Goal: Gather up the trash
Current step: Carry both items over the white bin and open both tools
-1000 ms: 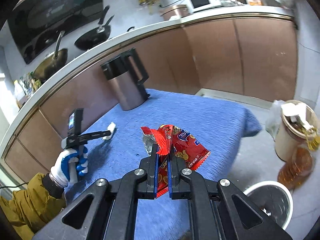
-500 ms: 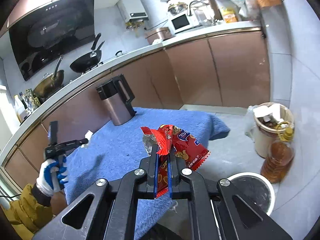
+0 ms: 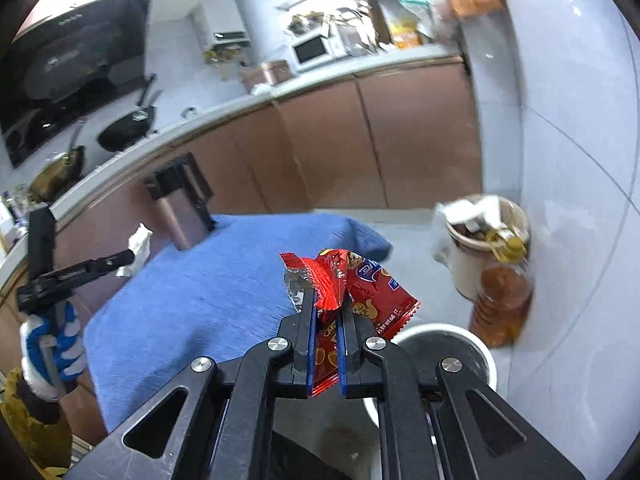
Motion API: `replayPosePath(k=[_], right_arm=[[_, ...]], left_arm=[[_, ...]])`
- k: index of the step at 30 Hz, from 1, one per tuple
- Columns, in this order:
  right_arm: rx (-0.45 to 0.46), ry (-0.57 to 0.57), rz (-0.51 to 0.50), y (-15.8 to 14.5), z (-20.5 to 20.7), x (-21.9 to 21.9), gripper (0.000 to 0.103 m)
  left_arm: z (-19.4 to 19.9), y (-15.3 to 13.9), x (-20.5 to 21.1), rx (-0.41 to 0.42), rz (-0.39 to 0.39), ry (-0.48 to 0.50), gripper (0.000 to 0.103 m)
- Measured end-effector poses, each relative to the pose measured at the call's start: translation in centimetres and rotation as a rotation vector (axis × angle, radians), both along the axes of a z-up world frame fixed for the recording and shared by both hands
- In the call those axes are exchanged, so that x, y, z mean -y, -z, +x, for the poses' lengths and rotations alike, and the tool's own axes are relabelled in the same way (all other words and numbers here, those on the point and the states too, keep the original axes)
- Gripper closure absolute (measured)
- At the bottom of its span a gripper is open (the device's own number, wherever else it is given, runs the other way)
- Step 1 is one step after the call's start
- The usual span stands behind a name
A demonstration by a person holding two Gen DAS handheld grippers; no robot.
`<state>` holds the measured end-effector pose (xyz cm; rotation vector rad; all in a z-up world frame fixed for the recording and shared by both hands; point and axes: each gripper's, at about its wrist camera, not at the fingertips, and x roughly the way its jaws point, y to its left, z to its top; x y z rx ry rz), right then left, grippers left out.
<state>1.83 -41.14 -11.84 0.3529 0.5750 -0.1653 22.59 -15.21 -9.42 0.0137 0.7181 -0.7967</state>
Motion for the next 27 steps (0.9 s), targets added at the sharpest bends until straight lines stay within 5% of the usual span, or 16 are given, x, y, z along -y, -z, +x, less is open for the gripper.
replayPosePath(k=[10, 18, 20, 24, 27], right_arm=[[-0.154, 0.129, 0.103, 7.9, 1.4, 5.9, 0.091], [-0.236, 0.172, 0.163, 13.1, 2.7, 9.4, 0.09], [-0.254, 0.18, 0.175, 14.3, 3.0, 10.2, 0.088], [-0.287, 0.204, 0.19, 16.1, 3.5, 11.6, 0.066], [-0.3, 0.217, 0.191, 16.7, 3.5, 12.1, 0.063]], left_arm=[[-3.4, 5.1, 15.1, -0.098, 0.138, 0.268, 0.094], [-4.4, 10.2, 23.4, -0.203, 0.223, 0.379, 0.091], [-4.3, 11.4, 24.7, -0.23, 0.236, 0.392, 0.09], [-3.9, 13.0, 26.4, -0.283, 0.243, 0.411, 0.089], [-3.8, 13.5, 26.8, -0.296, 0.241, 0.41, 0.086]])
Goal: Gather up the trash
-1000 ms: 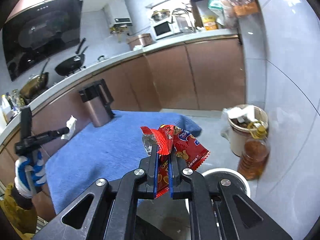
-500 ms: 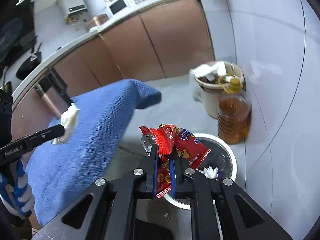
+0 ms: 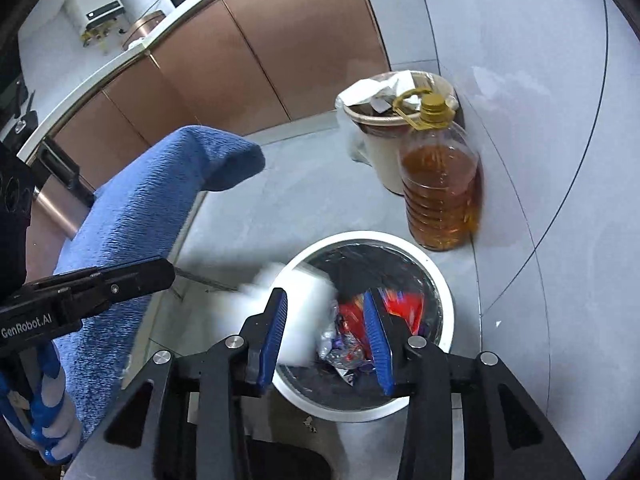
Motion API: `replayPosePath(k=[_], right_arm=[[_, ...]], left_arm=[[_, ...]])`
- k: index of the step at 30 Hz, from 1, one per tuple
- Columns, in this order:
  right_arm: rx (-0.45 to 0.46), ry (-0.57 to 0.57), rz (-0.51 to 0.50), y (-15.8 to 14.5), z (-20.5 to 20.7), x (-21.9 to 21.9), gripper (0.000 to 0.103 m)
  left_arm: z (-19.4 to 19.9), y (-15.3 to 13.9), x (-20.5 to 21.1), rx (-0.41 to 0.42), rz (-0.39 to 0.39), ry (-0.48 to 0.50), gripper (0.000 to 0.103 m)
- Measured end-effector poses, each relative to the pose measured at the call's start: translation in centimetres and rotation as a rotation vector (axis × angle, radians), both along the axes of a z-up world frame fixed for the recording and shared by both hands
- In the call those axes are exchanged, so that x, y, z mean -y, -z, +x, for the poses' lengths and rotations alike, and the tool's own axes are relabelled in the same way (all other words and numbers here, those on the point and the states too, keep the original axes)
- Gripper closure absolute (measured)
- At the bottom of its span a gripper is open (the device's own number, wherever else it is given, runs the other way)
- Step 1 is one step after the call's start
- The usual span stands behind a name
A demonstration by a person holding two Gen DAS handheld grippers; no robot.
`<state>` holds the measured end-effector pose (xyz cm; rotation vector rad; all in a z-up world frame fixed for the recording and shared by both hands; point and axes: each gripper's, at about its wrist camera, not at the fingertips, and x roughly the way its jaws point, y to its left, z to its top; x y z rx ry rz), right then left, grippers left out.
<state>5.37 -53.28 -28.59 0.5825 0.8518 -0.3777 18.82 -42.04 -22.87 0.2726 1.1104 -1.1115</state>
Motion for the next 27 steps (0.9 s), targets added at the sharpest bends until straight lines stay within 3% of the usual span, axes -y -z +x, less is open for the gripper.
replayPosePath(k=[2, 9, 12, 14, 17, 27], right_arm=[[-0.003, 0.006, -0.003, 0.2, -0.1, 0.2, 0.063], [0.022, 0.025, -0.032, -1.5, -0.4, 0.0, 0.063], [0.049, 0.01, -0.071, -3.6, -0.4, -1.2, 0.059], [0.073, -0.011, -0.099, -5.2, -0.2, -2.5, 0.056], [0.116, -0.059, -0.145, -7.9, 0.2, -4.9, 0.052], [0.278, -0.28, -0.244, -16.1, 1.8, -15.1, 0.038]], left_arm=[[0.0, 0.0, -0.2, -0.004, -0.006, -0.007, 0.081], [-0.2, -2.6, -3.0, 0.071, -0.047, -0.063, 0.08], [-0.2, -4.5, -5.2, 0.119, -0.075, -0.123, 0.069], [-0.3, -6.0, -7.2, 0.168, -0.102, -0.174, 0.054], [-0.6, -8.3, -10.7, 0.254, -0.138, -0.256, 0.044], [-2.3, -13.5, -23.7, 0.463, -0.148, -0.53, 0.036]])
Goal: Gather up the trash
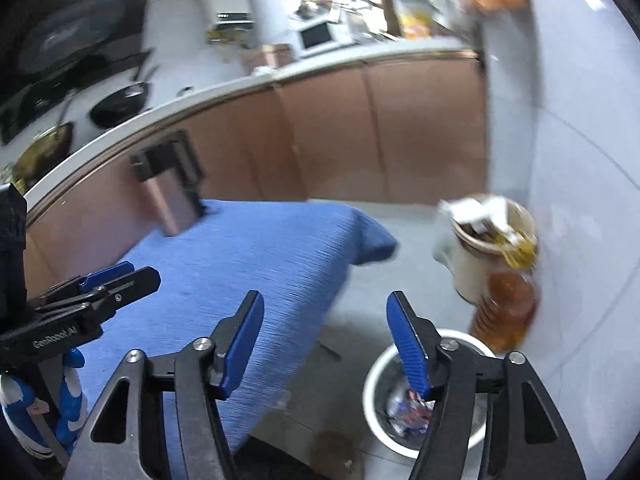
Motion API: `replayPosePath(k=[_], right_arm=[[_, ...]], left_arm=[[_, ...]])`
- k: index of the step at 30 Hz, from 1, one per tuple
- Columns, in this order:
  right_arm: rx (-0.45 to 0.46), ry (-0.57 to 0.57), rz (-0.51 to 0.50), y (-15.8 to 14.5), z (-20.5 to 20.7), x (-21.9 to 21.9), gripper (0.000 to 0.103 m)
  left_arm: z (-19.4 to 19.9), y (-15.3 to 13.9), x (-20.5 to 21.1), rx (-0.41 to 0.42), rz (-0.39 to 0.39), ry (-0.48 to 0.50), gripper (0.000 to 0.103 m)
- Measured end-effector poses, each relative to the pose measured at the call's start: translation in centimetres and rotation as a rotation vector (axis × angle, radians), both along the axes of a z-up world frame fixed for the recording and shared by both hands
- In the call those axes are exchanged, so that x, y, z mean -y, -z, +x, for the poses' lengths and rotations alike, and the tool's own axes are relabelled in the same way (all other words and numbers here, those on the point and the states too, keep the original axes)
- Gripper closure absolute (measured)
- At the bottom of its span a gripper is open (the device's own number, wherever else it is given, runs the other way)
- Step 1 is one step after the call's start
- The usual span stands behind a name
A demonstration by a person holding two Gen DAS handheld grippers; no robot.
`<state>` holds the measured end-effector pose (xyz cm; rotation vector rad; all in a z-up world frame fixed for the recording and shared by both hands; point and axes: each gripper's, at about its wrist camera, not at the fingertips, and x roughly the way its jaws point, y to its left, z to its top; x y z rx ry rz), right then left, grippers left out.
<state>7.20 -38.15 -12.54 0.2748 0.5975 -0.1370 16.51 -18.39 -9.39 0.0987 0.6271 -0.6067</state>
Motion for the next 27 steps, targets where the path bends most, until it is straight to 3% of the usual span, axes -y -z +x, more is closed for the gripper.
replayPosePath(k=[5, 13, 18, 27], right_arm=[[0.057, -0.099, -0.046, -3.0, 0.3, -5.1, 0.03], [0.144, -0.189, -0.112, -6.5, -0.4, -11.4, 0.009], [0.189, -0.178, -0.14, -7.8, -1.3, -13.1, 0.0], [0.251, -0.131, -0.149, -9.6, -3.2, -14.3, 0.0]], left_arm=[[-1.5, -1.9, -5.6, 0.098, 0.014, -0.17, 0.031], [-5.0, -5.4, -12.4, 0.256, 0.017, -0.421, 0.018], [-6.4, -6.7, -14.3, 0.276, 0.013, -0.497, 0.012], [-10.5, -7.9, -15.8, 0.382, 0.004, -0.544, 0.008]])
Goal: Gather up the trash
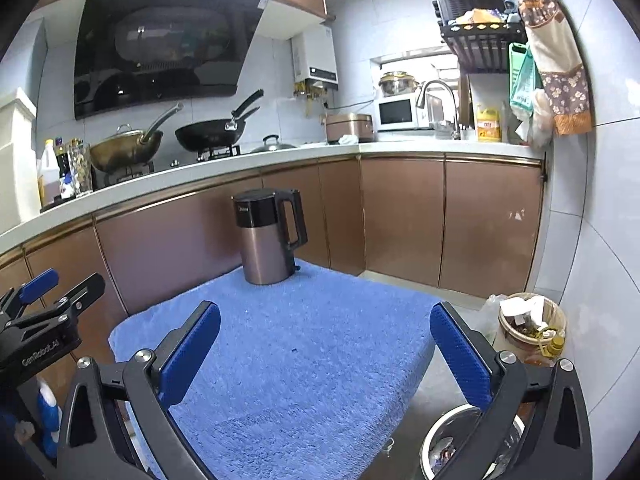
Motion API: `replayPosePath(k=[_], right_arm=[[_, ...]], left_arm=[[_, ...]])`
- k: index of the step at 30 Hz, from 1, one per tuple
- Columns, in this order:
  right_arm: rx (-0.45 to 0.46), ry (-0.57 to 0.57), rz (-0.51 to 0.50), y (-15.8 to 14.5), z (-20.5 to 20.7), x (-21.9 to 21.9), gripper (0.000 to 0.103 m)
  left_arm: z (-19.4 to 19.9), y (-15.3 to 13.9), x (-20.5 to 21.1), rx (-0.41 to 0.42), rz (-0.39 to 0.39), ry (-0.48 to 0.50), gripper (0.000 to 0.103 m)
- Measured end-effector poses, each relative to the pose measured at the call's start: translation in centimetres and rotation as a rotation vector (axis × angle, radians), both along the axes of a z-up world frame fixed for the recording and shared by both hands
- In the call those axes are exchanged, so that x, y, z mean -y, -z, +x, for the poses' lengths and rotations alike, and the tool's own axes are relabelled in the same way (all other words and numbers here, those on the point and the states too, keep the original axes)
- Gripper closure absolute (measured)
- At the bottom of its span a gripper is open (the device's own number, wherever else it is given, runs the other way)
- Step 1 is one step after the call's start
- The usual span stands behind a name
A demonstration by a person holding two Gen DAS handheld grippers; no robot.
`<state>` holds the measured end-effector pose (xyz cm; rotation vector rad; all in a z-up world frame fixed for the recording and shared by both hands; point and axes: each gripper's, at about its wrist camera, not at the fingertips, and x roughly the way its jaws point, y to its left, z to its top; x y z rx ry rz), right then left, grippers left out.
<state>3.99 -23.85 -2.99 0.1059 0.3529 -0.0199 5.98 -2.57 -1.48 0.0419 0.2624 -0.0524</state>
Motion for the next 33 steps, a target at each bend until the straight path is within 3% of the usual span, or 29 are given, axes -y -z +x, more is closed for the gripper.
replayPosePath(k=[9, 33], right_arm=[[0.04, 0.013, -0.029, -0.9, -1.5, -0.6, 0.0], [0.038, 0.106, -0.048, -0.1, -2.3, 0.3, 0.0]], left_arm=[[-1.9, -1.0, -0.2, 0.045, 0.008, 0.003, 0.008], [-1.4, -0.4, 0.5, 0.013, 0.003, 0.064, 0.008]])
